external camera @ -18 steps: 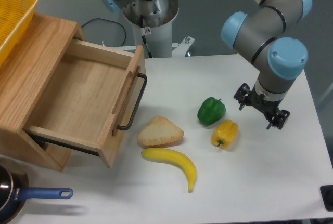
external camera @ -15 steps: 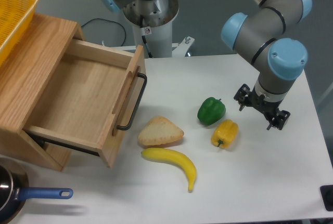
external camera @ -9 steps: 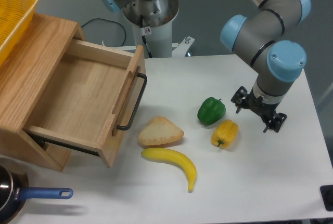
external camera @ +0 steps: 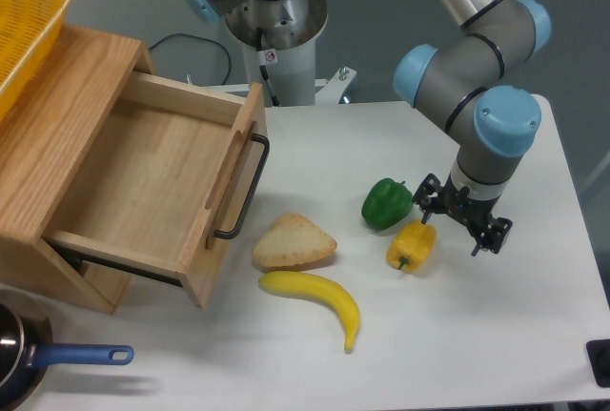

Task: Pick up the yellow pepper
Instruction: 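Lower the open gripper down over the yellow pepper, then close the gripper around the yellow pepper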

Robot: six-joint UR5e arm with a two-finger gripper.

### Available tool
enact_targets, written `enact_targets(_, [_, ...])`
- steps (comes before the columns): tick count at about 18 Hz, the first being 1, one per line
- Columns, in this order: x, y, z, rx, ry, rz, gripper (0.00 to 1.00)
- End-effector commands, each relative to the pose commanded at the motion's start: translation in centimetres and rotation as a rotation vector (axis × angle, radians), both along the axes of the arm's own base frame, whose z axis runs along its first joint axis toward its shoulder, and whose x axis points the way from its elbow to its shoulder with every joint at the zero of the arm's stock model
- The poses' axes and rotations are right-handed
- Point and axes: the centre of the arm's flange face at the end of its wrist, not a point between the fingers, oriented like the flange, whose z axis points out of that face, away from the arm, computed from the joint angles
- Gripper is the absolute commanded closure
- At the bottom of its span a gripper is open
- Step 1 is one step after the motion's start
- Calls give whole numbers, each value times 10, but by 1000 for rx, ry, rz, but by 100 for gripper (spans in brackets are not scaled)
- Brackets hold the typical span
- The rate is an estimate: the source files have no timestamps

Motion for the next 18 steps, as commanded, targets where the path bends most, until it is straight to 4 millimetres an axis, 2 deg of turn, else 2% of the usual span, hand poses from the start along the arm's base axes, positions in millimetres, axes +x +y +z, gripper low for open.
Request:
enact_targets(4, [10,0,-23,-20,-52,65,0])
enact_targets(8, [10,4,-27,7,-81,143,0])
enact_targets(18, [18,10,-43,6,-141,148,0])
